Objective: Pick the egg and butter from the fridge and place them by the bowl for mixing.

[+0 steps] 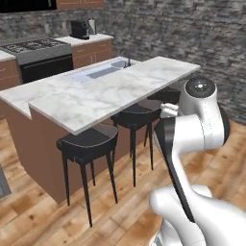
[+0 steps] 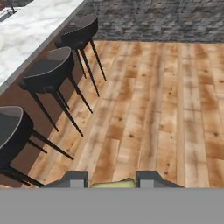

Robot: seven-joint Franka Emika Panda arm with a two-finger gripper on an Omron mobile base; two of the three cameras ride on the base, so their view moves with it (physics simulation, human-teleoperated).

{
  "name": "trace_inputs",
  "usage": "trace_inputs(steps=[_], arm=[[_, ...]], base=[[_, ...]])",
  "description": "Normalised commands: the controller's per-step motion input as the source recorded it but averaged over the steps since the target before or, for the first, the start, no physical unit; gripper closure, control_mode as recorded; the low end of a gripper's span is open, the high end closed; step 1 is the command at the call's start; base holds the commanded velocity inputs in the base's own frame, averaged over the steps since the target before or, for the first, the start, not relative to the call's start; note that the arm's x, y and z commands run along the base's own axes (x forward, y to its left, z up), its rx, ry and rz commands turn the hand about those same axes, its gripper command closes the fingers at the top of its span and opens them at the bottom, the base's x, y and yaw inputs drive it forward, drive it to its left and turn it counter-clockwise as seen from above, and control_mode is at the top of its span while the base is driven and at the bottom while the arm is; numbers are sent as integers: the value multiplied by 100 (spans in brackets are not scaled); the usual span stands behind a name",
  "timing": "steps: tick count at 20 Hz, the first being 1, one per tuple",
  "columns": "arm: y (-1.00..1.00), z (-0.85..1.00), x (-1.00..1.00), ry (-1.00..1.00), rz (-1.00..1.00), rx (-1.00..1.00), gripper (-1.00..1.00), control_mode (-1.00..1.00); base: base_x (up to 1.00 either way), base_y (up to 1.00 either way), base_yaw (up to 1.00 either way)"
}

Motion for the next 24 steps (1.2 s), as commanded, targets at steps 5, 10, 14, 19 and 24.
trace_inputs(steps=[5,10,14,19,24], arm=[[0,0,0,0,0,0,100,100],[0,0,0,0,0,0,100,100],[0,0,0,0,0,0,100,100],[0,0,0,0,0,0,100,100],[0,0,0,0,0,0,100,100]], base=[[88,-34,0],[81,-48,0],[71,-53,0],[68,-53,0],[68,-52,0]])
